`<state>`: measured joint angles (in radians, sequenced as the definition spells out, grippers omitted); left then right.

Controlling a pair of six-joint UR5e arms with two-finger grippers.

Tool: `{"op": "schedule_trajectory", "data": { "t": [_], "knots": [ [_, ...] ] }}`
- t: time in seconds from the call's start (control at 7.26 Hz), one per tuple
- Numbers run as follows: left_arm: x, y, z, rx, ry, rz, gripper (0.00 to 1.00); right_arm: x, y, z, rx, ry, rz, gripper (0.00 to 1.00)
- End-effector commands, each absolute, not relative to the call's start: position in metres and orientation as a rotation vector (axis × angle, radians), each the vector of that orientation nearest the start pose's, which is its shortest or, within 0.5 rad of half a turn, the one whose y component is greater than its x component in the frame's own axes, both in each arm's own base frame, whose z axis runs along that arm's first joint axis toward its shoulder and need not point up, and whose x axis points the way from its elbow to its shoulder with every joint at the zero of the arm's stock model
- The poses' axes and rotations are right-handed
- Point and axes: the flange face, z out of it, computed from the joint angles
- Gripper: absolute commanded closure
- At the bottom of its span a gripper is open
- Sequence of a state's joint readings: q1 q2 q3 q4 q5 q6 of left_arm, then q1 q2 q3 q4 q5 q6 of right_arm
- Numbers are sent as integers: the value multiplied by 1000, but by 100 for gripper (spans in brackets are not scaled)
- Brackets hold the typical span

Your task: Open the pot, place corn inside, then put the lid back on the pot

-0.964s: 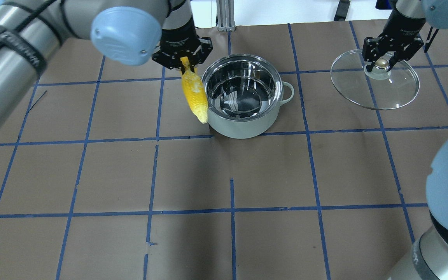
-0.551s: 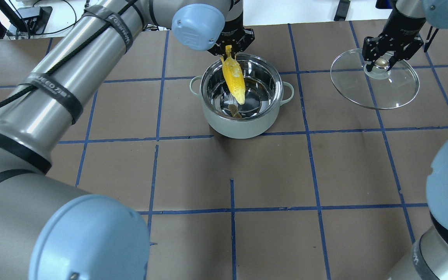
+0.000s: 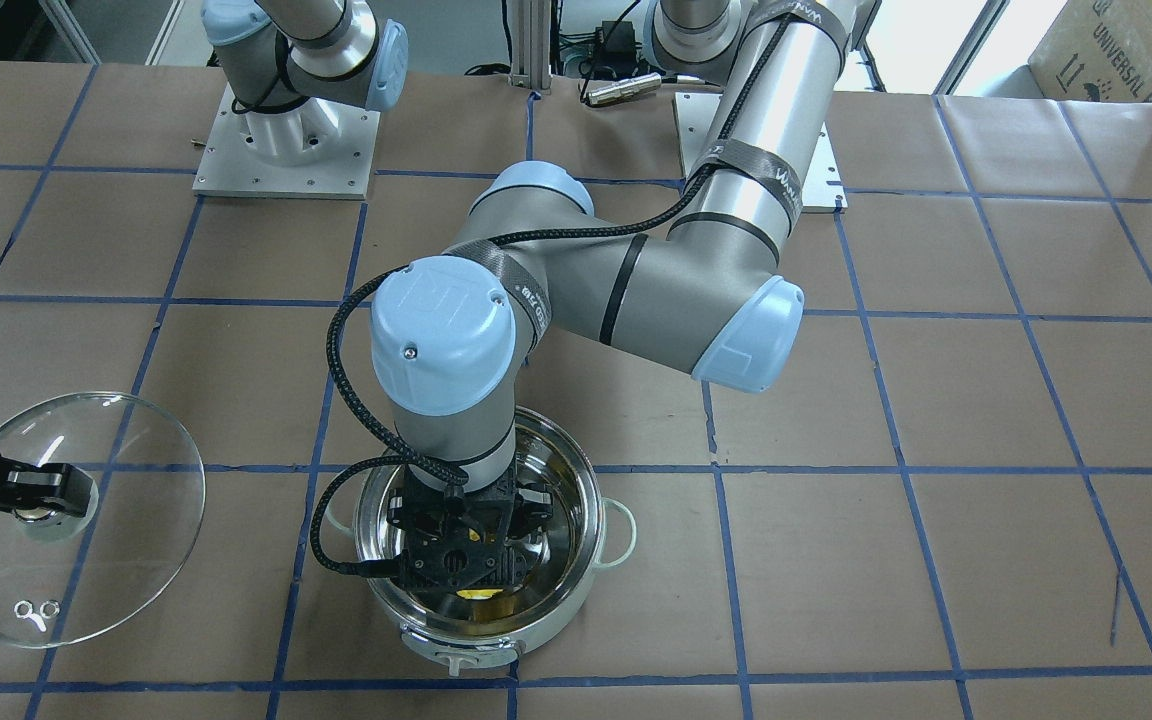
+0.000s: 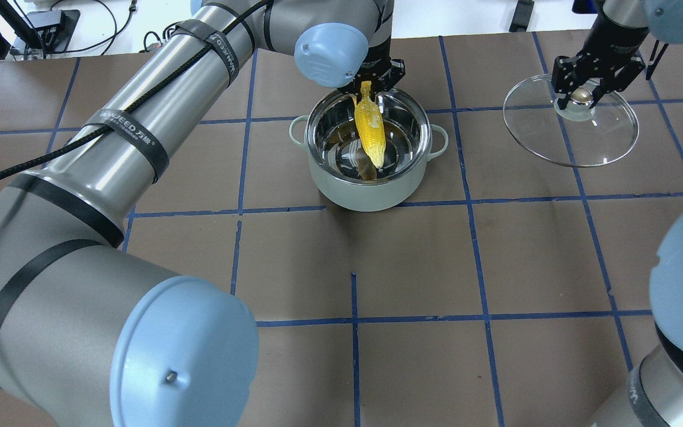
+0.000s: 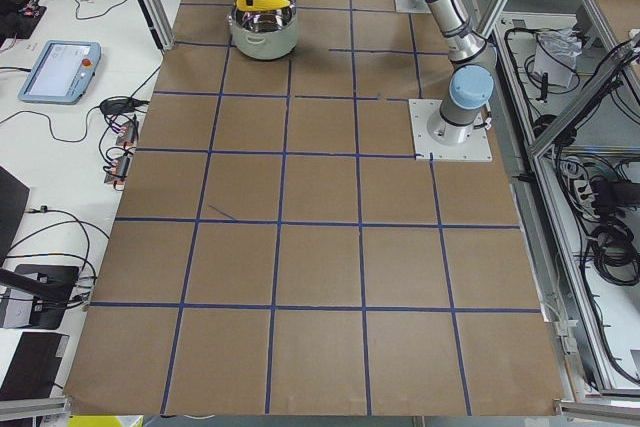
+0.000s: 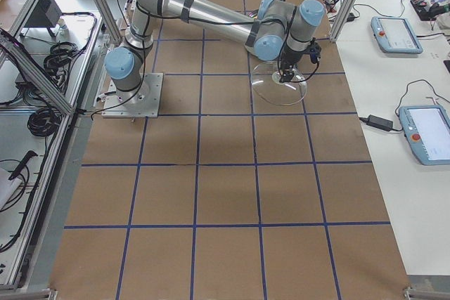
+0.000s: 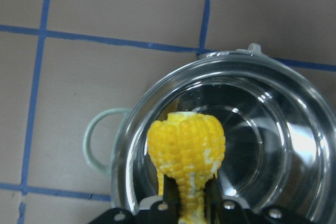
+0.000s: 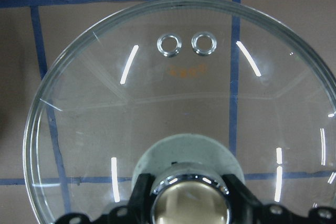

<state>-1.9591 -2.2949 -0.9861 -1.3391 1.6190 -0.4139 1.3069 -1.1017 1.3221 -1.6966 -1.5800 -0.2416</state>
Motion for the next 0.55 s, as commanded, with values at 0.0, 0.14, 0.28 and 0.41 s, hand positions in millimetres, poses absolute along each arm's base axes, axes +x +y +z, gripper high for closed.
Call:
{"op": "schedule_trajectory", "data": {
  "t": [0.0, 0.14, 0.28, 0.41],
  "knots": [
    [-413, -668, 328, -46, 3123, -133, 0, -46, -676, 349, 38, 3124, 143, 93],
    [-412, -668, 328, -39, 3121, -134, 0, -45, -677, 351, 38, 3126, 136, 93],
    [-407, -671, 332, -51, 3123, -142, 0, -43, -678, 358, 43, 3131, 118, 93],
    [-403, -670, 349, -62, 3126, -175, 0, -38, -672, 388, 38, 3143, 58, 93]
  ]
}}
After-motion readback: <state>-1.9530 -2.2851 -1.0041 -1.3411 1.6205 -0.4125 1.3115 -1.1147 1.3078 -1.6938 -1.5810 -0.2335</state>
